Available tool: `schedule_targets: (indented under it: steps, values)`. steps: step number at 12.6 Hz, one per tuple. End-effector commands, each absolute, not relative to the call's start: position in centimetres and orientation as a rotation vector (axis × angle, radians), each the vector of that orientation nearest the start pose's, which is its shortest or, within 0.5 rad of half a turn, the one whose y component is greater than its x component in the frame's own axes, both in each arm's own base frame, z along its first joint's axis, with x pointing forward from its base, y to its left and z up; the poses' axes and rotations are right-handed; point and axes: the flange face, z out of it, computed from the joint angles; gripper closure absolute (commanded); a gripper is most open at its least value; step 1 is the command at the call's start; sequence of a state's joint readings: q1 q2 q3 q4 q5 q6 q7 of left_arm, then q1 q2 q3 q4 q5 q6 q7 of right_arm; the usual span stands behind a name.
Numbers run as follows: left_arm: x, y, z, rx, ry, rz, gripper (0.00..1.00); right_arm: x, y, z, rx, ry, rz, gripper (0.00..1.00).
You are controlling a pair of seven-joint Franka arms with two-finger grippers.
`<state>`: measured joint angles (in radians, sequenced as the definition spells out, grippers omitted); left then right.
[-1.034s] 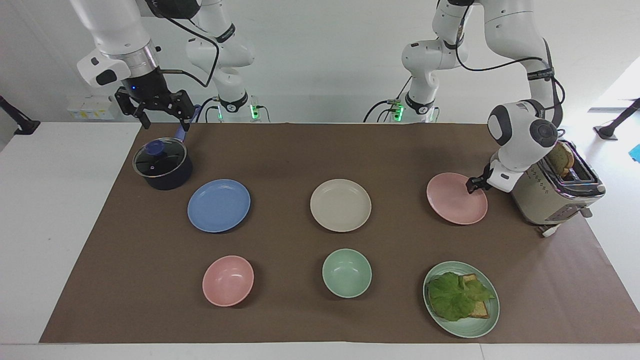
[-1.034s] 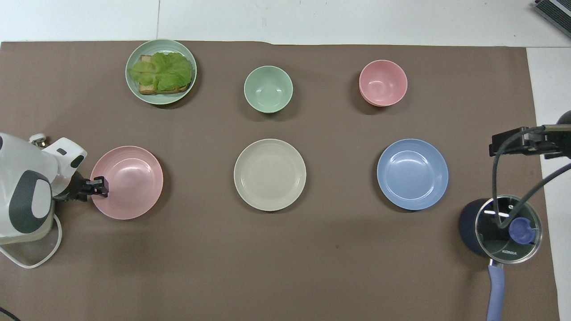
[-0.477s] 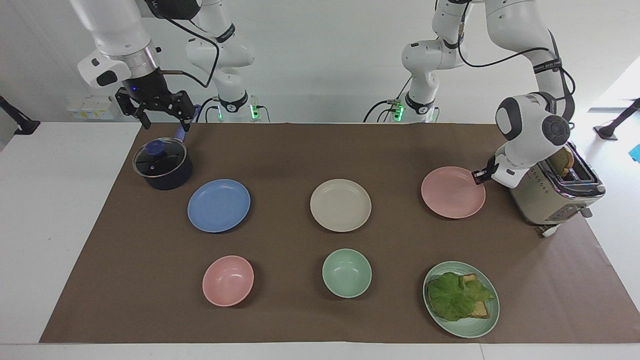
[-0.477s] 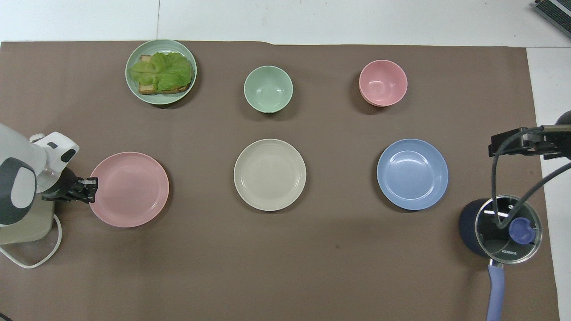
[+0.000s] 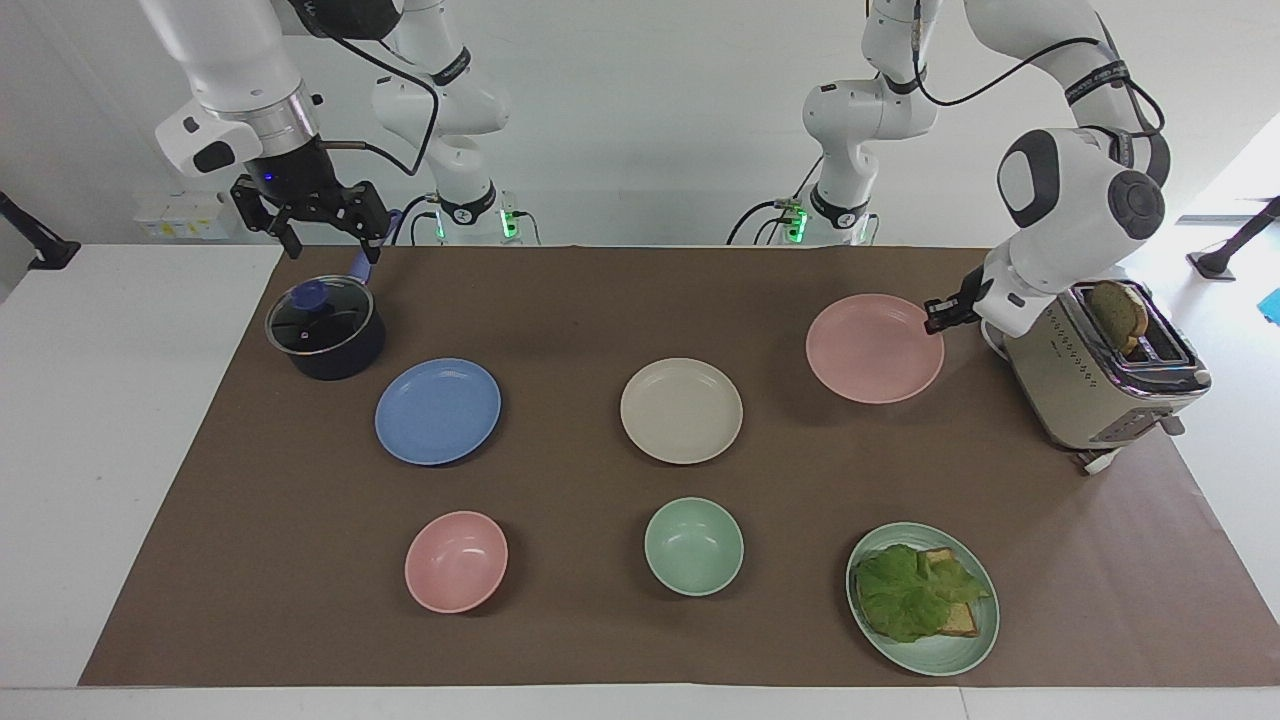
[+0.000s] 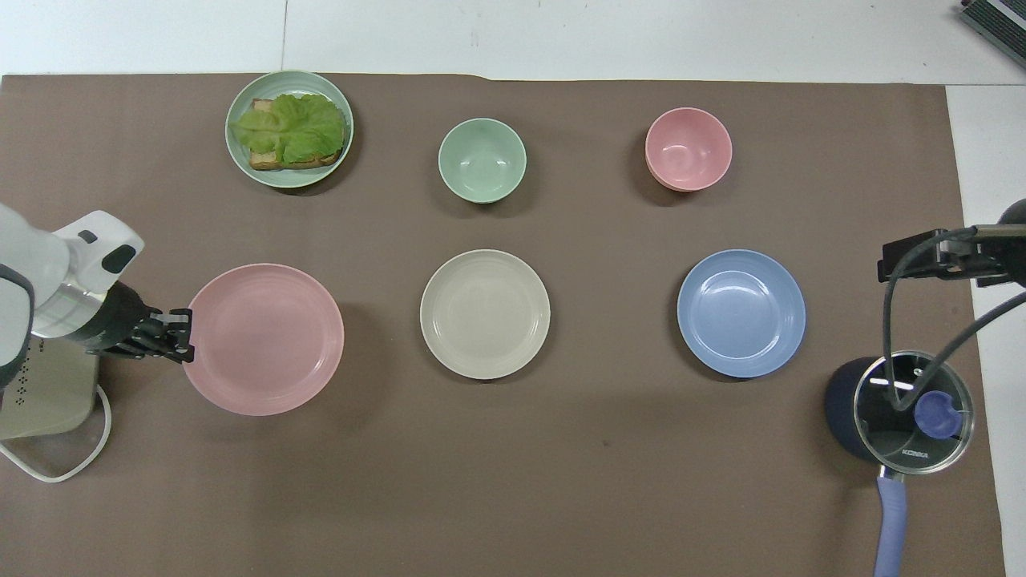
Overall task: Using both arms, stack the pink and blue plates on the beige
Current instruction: 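Lift the pink plate with the left gripper and carry it over the beige plate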
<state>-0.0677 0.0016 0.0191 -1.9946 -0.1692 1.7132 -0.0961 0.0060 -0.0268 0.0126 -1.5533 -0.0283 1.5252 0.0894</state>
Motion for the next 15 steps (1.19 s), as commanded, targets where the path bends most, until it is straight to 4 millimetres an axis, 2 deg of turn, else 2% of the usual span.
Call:
schedule_targets:
  steps: [1,3,5,6,8,11,12,15]
  values:
    - [51.6,-9.8,44.0,-3.313,-0.076,0.452,1.00,53.7,0.4,64.2,-3.152,0.144,0.021,0.00]
    - [51.0,-14.2,43.4,-3.353,0.008,0.429,1.00,53.7,0.3,64.2,-3.152,0.144,0.021,0.00]
    - [50.3,-18.5,41.7,-3.364,-0.026,0.367,1.00,53.7,0.2,64.2,-3.152,0.144,0.021,0.00]
    - [50.0,-20.1,41.5,-3.376,-0.037,0.342,1.00,53.7,0.0,64.2,-3.152,0.146,0.021,0.00]
    - [49.9,-22.3,40.8,-3.410,-0.088,0.328,1.00,53.7,0.0,64.2,-3.152,0.144,0.021,0.00]
    - [50.6,-26.2,36.9,-3.405,-0.172,0.223,1.00,53.7,0.0,64.1,-3.152,0.144,0.023,0.00]
    - [50.8,-26.6,35.9,-3.403,-0.178,0.212,1.00,53.7,0.0,64.1,-3.152,0.144,0.023,0.00]
    - [51.2,-26.4,35.9,-3.407,-0.189,0.185,1.00,53.7,-0.1,64.0,-3.152,0.146,0.028,0.00]
